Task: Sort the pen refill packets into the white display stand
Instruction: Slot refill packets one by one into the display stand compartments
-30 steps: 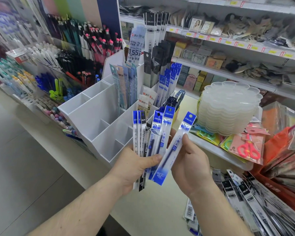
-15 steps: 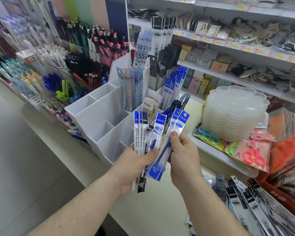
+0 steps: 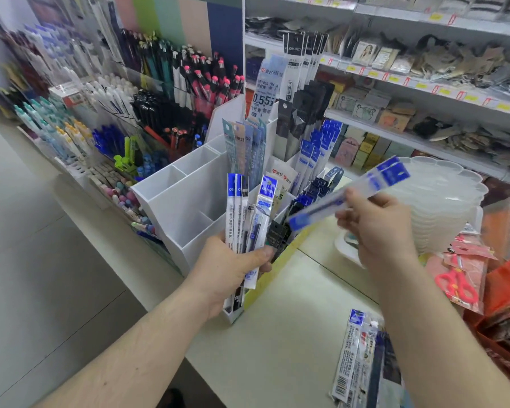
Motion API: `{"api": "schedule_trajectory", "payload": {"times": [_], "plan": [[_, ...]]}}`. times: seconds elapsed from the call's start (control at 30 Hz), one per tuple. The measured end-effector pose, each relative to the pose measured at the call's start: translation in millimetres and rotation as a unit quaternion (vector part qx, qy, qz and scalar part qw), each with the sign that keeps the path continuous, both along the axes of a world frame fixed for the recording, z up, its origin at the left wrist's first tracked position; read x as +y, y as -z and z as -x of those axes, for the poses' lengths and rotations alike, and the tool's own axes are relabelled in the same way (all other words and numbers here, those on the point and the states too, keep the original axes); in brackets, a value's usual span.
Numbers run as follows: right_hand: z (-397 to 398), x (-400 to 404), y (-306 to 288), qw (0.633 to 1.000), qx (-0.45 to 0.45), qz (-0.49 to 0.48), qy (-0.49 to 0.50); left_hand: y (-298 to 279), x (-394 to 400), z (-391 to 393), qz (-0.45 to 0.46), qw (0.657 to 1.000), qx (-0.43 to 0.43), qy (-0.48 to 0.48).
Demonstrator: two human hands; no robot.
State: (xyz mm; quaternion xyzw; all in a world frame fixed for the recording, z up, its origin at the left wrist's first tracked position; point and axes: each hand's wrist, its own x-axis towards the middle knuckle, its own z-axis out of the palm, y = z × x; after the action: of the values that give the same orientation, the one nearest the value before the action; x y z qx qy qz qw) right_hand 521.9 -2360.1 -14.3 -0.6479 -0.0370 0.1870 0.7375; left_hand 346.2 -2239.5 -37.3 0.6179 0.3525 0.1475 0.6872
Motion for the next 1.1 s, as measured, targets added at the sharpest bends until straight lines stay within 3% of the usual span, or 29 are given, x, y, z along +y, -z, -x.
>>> {"api": "schedule_trajectory", "payload": {"times": [0.3, 0.43, 0.6, 0.77, 0.9, 1.0, 1.1], "plan": [[-48, 57, 18, 0.977, -0.175, 0.105, 0.063, -6, 0, -3, 0.005, 1.0, -0.02, -0.001], [-57, 77, 38, 0.957, -0.208, 0.202, 0.016, -6, -2, 0, 0.012, 1.0, -0.012, 0.007], [-62, 95, 46, 0.901, -0.236, 0.356, -0.083, -3, -4, 2, 0.025, 1.0, -0.007, 0.01], [-65, 102, 36, 0.872, -0.247, 0.405, -0.118, -5, -9, 2, 0.06, 0.998, -0.012, 0.016], [-54, 87, 29, 0.91, -0.214, 0.346, -0.074, -3, -8, 2, 0.105, 0.994, -0.018, 0.018], [-27, 68, 20, 0.969, -0.139, 0.202, -0.017, 0, -6, 2, 0.132, 0.991, -0.024, 0.028], [8, 51, 11, 0.984, -0.019, 0.094, -0.149, 2, -9, 3, 0.145, 0.988, -0.027, 0.054]]}}
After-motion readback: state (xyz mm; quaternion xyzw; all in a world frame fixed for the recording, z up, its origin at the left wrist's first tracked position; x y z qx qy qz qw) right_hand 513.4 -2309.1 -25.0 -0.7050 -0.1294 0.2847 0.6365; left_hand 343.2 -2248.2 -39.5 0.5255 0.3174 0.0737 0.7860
